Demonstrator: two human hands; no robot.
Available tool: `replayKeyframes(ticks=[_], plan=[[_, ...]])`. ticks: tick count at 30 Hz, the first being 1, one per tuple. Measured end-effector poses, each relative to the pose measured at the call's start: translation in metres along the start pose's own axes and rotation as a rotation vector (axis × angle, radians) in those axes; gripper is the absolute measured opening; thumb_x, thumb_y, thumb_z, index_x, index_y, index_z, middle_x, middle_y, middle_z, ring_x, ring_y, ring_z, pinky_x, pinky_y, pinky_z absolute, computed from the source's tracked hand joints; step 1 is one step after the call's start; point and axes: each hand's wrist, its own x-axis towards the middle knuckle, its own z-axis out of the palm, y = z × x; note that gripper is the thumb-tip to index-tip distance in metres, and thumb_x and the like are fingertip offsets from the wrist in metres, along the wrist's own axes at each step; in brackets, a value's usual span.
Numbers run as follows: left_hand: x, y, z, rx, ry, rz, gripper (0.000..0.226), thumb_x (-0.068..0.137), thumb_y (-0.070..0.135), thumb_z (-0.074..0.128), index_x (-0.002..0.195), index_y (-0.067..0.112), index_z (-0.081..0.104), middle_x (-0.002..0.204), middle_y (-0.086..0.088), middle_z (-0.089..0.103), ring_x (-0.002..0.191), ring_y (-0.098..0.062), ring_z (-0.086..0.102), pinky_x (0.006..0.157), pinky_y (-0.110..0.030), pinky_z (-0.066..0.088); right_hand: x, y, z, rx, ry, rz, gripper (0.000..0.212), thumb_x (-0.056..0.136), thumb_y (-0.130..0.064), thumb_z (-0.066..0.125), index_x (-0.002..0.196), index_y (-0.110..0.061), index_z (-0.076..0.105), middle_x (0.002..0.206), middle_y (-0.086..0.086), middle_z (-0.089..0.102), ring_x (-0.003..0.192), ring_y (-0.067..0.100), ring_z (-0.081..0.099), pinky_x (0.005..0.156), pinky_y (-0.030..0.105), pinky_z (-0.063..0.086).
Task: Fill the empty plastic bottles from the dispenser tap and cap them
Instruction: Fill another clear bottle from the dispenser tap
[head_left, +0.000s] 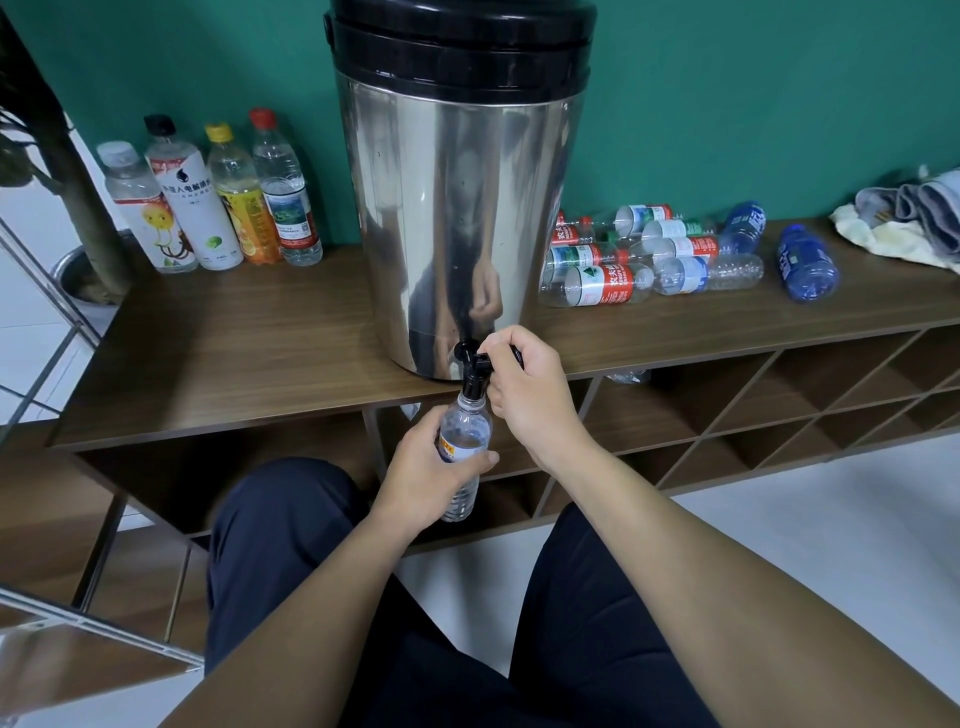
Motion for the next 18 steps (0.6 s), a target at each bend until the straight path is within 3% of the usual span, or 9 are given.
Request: replayKeyframes(ticks=[18], plan=[[0.0013, -0.0044, 0.0008, -0.016, 0.005, 0.010, 0.051, 0.085, 0.022, 0.099, 0.127, 0.031, 0.071, 0.116, 0.012, 0.082, 0.109, -0.009, 0.077, 0.108, -0.047, 0.060, -0.0017, -0.0007, 0.0004, 0.016, 0.006, -0.004, 0.027, 0.115, -0.026, 0.055, 0.089, -0.027, 0.063, 0.058, -0.021, 0.052, 0.053, 0.000, 0.047, 0.054, 0.019, 0.037]])
